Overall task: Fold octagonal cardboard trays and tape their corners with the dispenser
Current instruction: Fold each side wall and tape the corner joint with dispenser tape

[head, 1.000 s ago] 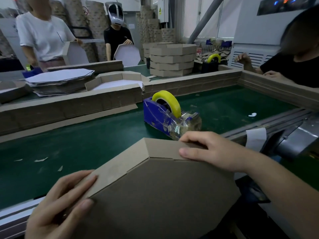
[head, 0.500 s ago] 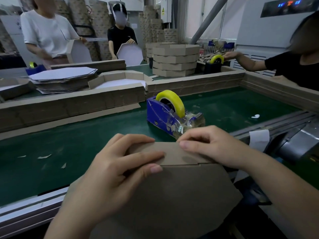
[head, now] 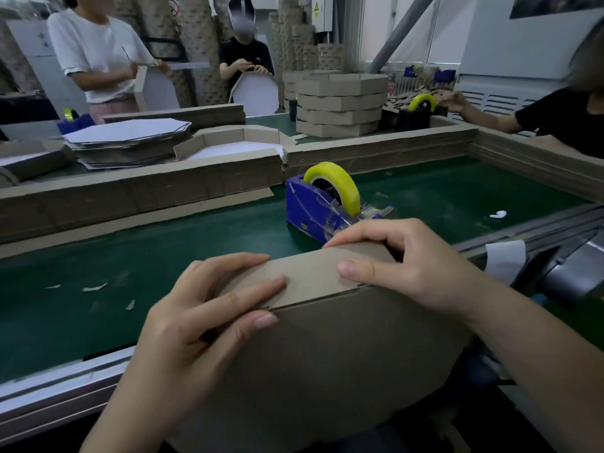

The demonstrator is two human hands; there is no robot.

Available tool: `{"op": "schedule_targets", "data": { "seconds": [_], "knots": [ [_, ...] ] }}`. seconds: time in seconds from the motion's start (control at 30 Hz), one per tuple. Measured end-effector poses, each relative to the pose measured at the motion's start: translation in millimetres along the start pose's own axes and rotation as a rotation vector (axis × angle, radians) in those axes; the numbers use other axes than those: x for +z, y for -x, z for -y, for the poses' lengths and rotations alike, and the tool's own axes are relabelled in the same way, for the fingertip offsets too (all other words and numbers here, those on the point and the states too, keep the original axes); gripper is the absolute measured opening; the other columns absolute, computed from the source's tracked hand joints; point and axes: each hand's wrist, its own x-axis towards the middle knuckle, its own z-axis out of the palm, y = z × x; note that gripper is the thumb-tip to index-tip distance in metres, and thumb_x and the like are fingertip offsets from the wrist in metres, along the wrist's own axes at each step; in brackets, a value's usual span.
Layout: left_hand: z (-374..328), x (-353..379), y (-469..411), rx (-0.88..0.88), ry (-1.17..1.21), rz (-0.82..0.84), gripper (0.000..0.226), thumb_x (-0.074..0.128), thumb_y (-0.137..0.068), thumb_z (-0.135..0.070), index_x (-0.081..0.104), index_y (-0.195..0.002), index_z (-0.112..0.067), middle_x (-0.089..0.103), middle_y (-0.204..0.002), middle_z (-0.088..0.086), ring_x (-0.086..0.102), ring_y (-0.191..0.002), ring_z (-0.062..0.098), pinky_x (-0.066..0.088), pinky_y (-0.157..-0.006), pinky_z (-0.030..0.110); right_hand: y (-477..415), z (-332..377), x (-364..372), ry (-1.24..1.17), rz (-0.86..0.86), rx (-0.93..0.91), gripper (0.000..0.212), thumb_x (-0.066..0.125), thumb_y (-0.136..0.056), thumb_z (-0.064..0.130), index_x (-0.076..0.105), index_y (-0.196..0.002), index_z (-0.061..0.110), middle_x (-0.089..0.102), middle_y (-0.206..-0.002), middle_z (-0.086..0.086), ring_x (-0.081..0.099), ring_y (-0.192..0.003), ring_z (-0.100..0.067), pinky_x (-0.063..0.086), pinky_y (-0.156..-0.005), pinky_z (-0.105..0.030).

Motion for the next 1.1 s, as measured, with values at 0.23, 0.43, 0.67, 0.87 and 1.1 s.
{"op": "schedule_targets", "data": {
  "seconds": [0.23,0.43,0.67,0.87,1.1],
  "knots": [
    [-0.3,-2.8,-2.5,0.023,-0.027,0.022,0.032,0.055,-0.089,-0.037,0.070,-0.113,-0.023,0.063,-0.122,0.001,0.063,-0.103,0.026,0.046,-0.085,0.029,-0.8,-5.4,0.5,-0.003,0.034,0.001,0.029,0.067,-0.076,0.040,0.072,-0.102,0.029,0.072,-0.099,0.009,0.067,-0.091,-0.008,0.054,-0.075,-0.021],
    [4.2,-5.2,-3.5,0.012,-0.050,0.064,0.033,0.055,-0.088,-0.042,0.069,-0.115,-0.029,0.061,-0.122,-0.004,0.061,-0.106,0.021,0.046,-0.086,0.027,-2.3,-12.5,5.2,-0.016,0.038,-0.007,0.033,0.065,-0.077,0.037,0.072,-0.106,0.023,0.071,-0.100,0.007,0.066,-0.094,-0.007,0.051,-0.079,-0.020],
    [3.8,-2.0,-7.5,-0.065,-0.062,0.147,0.043,0.058,-0.080,-0.055,0.065,-0.120,-0.038,0.061,-0.117,-0.013,0.055,-0.104,0.013,0.039,-0.090,0.018,-7.7,-11.8,13.3,0.035,0.055,-0.061,0.032,0.061,-0.081,0.039,0.069,-0.108,0.026,0.066,-0.100,0.011,0.062,-0.095,-0.004,0.046,-0.079,-0.013],
    [6.0,1.0,-6.1,-0.165,0.080,0.109,0.046,0.063,-0.071,-0.060,0.069,-0.113,-0.041,0.063,-0.107,-0.016,0.055,-0.103,0.014,0.039,-0.086,0.016,-8.5,-13.9,16.2,0.137,0.031,-0.098,0.033,0.056,-0.084,0.042,0.069,-0.110,0.026,0.064,-0.098,0.003,0.061,-0.094,-0.011,0.046,-0.083,-0.033],
    [7.4,0.9,-4.3,-0.177,0.087,0.067,0.043,0.064,-0.071,-0.057,0.071,-0.110,-0.040,0.064,-0.106,-0.012,0.055,-0.102,0.018,0.039,-0.085,0.019,-12.2,-16.2,15.8,0.206,0.027,-0.123,0.036,0.053,-0.086,0.048,0.068,-0.114,0.030,0.059,-0.092,0.010,0.059,-0.091,-0.012,0.047,-0.080,-0.040]
  ]
}}
